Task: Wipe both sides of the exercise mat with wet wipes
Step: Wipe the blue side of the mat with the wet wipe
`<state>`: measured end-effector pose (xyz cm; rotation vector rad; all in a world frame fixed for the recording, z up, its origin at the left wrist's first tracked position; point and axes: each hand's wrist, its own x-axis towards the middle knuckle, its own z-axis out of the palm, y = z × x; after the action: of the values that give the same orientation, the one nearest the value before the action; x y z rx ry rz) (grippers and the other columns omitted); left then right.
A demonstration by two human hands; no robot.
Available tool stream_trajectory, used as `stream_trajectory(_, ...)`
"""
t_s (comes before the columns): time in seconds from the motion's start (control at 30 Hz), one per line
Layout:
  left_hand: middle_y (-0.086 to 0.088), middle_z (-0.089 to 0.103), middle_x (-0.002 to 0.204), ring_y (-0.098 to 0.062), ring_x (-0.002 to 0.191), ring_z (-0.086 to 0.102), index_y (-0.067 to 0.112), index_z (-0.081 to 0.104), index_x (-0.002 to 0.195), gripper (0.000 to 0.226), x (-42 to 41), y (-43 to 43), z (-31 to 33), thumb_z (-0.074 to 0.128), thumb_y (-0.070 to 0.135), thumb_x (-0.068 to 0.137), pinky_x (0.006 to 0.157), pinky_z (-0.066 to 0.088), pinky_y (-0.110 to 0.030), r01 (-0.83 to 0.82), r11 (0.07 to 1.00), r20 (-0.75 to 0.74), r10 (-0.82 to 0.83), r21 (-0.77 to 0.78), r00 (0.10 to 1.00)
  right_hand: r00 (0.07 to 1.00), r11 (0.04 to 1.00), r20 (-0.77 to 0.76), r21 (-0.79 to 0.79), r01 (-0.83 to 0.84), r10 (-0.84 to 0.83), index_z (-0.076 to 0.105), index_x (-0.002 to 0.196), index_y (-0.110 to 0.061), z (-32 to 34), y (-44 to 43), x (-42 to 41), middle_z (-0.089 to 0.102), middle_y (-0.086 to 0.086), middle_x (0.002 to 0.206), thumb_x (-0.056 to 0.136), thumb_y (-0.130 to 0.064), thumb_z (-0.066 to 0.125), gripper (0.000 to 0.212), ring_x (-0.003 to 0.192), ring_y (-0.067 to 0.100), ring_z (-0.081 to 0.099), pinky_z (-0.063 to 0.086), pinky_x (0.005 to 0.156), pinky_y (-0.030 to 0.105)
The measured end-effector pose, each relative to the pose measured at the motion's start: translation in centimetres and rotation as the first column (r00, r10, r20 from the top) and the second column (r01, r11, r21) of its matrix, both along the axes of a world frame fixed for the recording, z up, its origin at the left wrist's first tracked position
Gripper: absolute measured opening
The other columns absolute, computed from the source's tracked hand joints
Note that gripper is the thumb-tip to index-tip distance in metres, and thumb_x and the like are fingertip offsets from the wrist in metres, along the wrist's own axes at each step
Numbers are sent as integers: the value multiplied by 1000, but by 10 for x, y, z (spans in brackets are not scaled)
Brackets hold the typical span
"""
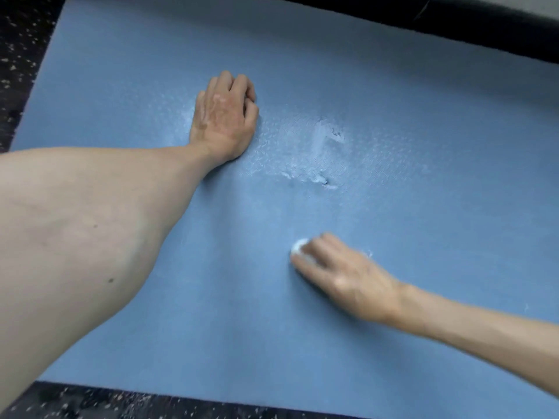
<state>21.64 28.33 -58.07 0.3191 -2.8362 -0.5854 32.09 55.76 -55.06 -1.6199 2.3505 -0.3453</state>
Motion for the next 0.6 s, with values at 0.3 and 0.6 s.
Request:
stream_trajectory(0.3, -15, 53, 114, -34, 108, 47, 9, 56, 110, 23, 4, 5, 4, 40, 16, 94, 89, 33, -39, 13, 999, -5, -13, -42, 1000, 914, 906, 47, 117, -406, 403, 62, 95, -17, 18, 36, 112, 57, -2, 98, 97, -4, 38, 27, 74, 15, 40, 41, 67, 26)
stream_trajectory(0.6, -18, 53, 113, -36, 102, 49, 3, 58, 109, 24, 57, 17, 11, 45, 9, 90, 83, 36, -44, 140, 985, -22, -143, -98, 989, 981, 995, -171, -48, 83, -90, 57, 102, 4, 7, -3, -49, 50, 21, 105, 98, -8, 36, 25, 95, 32, 45, 43, 72, 42)
